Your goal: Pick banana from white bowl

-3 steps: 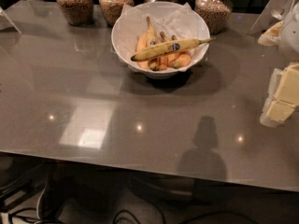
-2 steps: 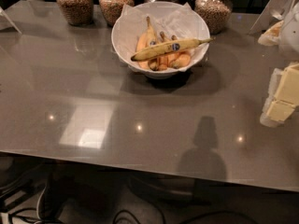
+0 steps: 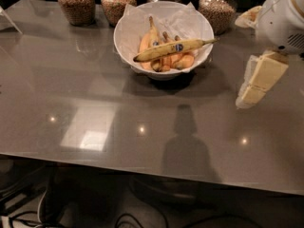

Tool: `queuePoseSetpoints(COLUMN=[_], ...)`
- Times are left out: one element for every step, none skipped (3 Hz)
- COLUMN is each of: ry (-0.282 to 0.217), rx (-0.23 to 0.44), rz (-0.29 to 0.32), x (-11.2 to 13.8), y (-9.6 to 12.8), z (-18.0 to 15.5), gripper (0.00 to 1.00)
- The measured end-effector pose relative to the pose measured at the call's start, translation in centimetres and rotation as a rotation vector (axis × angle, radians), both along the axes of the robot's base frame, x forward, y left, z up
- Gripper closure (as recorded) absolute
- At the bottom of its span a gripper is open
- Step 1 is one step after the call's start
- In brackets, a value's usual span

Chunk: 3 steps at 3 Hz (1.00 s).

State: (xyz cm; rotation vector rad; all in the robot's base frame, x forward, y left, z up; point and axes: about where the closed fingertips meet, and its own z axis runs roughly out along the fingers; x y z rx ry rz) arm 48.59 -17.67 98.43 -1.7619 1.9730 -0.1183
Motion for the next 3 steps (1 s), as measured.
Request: queuePoseSetpoints(ry=[-0.108,-0.108,-0.156], rx=[0.128,0.128,0.131], rz=[0.11,0.11,0.107], x=[6.0,6.1,7.1], y=[4.2,4.2,3.9], z=[1.2,1.2,1.2], gripper=[0.0,0.0,0.0])
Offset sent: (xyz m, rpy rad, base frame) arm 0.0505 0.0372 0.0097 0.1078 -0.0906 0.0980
